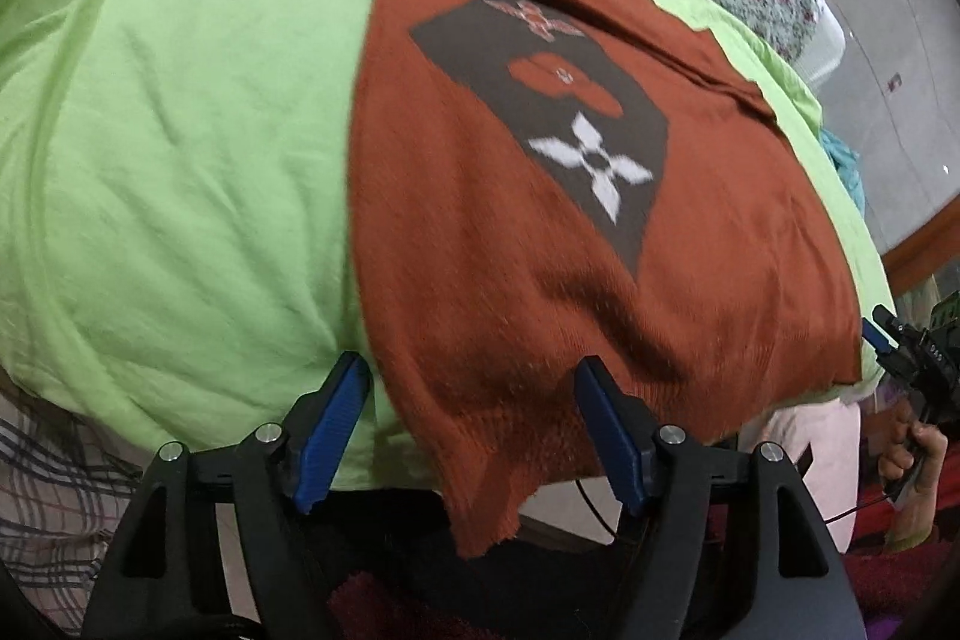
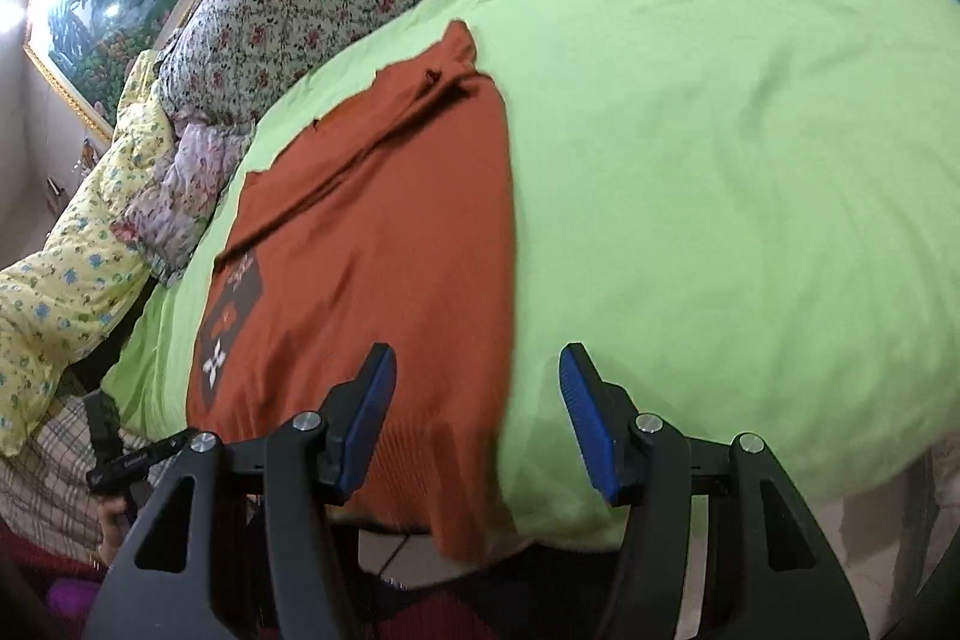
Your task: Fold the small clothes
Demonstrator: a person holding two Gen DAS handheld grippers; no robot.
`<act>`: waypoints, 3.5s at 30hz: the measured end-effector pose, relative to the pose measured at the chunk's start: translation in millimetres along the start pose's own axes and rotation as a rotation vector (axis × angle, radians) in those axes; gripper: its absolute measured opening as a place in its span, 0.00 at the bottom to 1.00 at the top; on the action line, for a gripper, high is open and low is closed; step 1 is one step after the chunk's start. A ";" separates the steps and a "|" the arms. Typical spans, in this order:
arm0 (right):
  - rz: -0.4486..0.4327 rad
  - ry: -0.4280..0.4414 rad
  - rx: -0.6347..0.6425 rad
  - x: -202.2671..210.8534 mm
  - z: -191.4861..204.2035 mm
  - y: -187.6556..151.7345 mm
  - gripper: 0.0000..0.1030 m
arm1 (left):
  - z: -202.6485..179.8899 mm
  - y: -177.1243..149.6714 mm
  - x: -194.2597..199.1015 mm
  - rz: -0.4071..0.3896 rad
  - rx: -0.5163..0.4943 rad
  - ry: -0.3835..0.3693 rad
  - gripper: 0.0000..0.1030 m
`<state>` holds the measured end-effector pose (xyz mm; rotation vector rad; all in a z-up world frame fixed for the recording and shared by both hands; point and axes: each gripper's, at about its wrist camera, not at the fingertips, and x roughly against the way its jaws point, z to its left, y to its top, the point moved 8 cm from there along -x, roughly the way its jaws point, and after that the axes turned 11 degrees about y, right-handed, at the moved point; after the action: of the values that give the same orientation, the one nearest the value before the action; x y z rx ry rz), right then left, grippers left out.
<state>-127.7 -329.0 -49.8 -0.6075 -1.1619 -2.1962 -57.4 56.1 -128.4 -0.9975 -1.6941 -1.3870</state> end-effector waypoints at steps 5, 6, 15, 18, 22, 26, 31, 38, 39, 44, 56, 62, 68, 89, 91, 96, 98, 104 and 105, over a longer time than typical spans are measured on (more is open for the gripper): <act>0.048 0.037 0.034 -0.8 2.7 -19.2 0.57 | -2.0 -6.8 -1.7 0.009 0.017 -0.050 0.70; 0.063 0.049 0.040 -2.0 3.6 -23.0 0.57 | -2.0 -7.0 -2.3 0.006 0.021 -0.055 0.70; 0.115 0.201 0.030 -20.7 15.1 -37.2 0.58 | -0.4 -7.1 -2.1 0.023 0.041 -0.112 0.71; 0.129 0.223 0.008 -17.7 10.7 -41.9 0.52 | -6.2 -7.9 -4.5 0.015 0.001 -0.088 0.71; 0.133 0.189 0.018 -21.9 9.0 -42.7 0.38 | -11.7 -9.8 -6.6 -0.004 -0.060 -0.016 0.61; 0.157 0.137 0.030 -24.8 4.7 -44.5 0.07 | -5.1 -14.0 -1.3 -0.018 -0.105 0.010 0.19; 0.143 0.183 0.037 -22.9 13.6 -41.9 0.07 | -3.4 -13.8 6.5 -0.014 -0.068 -0.084 0.06; 0.060 0.339 0.016 -9.5 34.2 -19.2 0.07 | 1.8 18.4 43.3 -0.108 0.028 -0.234 0.06; 0.045 0.356 0.016 -6.9 37.2 -15.1 0.07 | 3.2 27.2 50.6 -0.130 0.041 -0.252 0.06; -0.060 0.470 0.025 4.9 61.0 23.0 0.06 | 4.5 75.6 77.7 -0.224 0.085 -0.307 0.05; -0.195 0.541 0.060 -50.4 94.2 174.7 0.06 | -10.8 236.9 84.2 -0.424 0.075 -0.283 0.05; -0.200 0.426 0.034 -110.7 79.4 246.0 0.06 | -11.6 311.3 33.2 -0.411 0.100 -0.210 0.05; -0.184 0.309 -0.049 -176.3 40.7 294.7 0.06 | -4.1 363.9 -32.5 -0.356 0.119 -0.146 0.05; -0.124 0.076 -0.182 -263.2 -41.8 304.4 0.09 | 2.7 400.3 -120.2 -0.234 0.106 -0.060 0.24; -0.121 0.075 -0.207 -256.8 -39.7 303.8 0.17 | 10.8 389.9 -100.4 -0.252 0.124 -0.042 0.43; -0.212 0.016 -0.063 -212.2 -14.4 298.5 0.42 | -11.8 352.3 -47.7 -0.304 0.058 -0.135 0.48; -0.183 0.086 0.022 -206.5 14.2 285.2 0.42 | -49.2 331.7 -45.8 -0.264 -0.058 -0.194 0.51; 0.266 0.259 0.419 -263.6 127.1 192.0 0.42 | -133.0 299.4 -96.6 -0.113 -0.378 -0.137 0.50; 0.333 0.260 0.476 -277.1 136.0 178.5 0.42 | -135.3 300.7 -105.7 -0.100 -0.401 -0.113 0.50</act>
<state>211.4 -219.0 -48.0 -0.2762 -1.2766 -1.5871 266.1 -53.3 -71.5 -1.2423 -1.5958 -1.8142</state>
